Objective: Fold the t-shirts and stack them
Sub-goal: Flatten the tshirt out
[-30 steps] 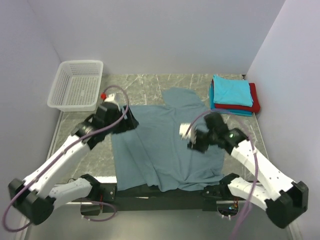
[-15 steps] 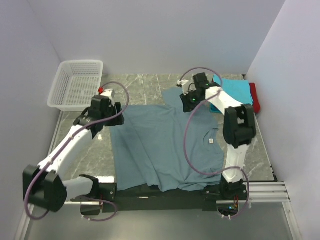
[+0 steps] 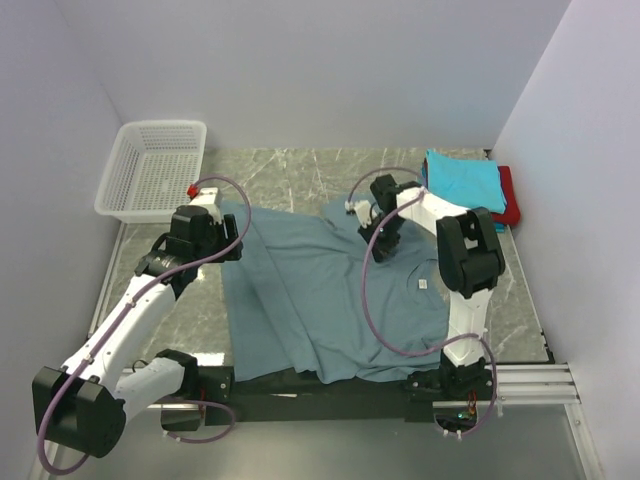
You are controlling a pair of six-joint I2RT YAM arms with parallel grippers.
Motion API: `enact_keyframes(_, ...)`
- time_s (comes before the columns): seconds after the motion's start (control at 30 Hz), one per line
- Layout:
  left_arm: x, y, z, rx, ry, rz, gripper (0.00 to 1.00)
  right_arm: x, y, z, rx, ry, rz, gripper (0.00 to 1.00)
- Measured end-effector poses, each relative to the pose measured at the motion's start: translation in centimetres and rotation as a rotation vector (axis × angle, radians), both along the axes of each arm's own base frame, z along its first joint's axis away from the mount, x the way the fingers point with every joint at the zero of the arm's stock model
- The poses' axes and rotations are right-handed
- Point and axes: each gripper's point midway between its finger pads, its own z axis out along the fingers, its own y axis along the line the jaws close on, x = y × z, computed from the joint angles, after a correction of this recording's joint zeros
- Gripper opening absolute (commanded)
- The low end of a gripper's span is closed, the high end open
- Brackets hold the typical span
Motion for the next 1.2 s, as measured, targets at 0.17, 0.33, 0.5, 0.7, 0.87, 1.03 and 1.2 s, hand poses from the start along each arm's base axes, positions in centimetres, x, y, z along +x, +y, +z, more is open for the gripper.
enact_keyframes(0.17,0.0,-0.1,0.2,-0.003,-0.006,-0.009,0.66,-5.5,-1.5,0.5,-0.047,0.131,0.035,0.17)
enact_keyframes(0.33,0.0,-0.2,0.3,-0.006,-0.013,-0.013,0.66,1.1,-1.6,5.2,-0.016,-0.033,-0.067,0.34)
enact_keyframes(0.5,0.0,-0.2,0.3,-0.004,-0.012,-0.012,0.66,13.7,-0.7,13.5,0.109,-0.375,-0.202,0.43)
enact_keyframes(0.7,0.1,0.0,0.2,0.003,-0.012,-0.002,0.66,20.7,0.9,11.3,0.181,-0.43,-0.269,0.48)
enact_keyframes(0.87,0.3,0.2,-0.5,0.018,0.009,0.004,0.66,18.9,0.9,3.5,0.135,-0.255,-0.298,0.49)
enact_keyframes(1.03,0.4,0.2,-1.5,0.032,0.043,0.001,0.65,17.8,0.7,1.9,0.115,-0.2,-0.303,0.49)
enact_keyframes(1.2,0.4,0.1,-1.6,0.032,0.044,0.0,0.66,17.0,0.6,1.3,0.108,-0.171,-0.299,0.47)
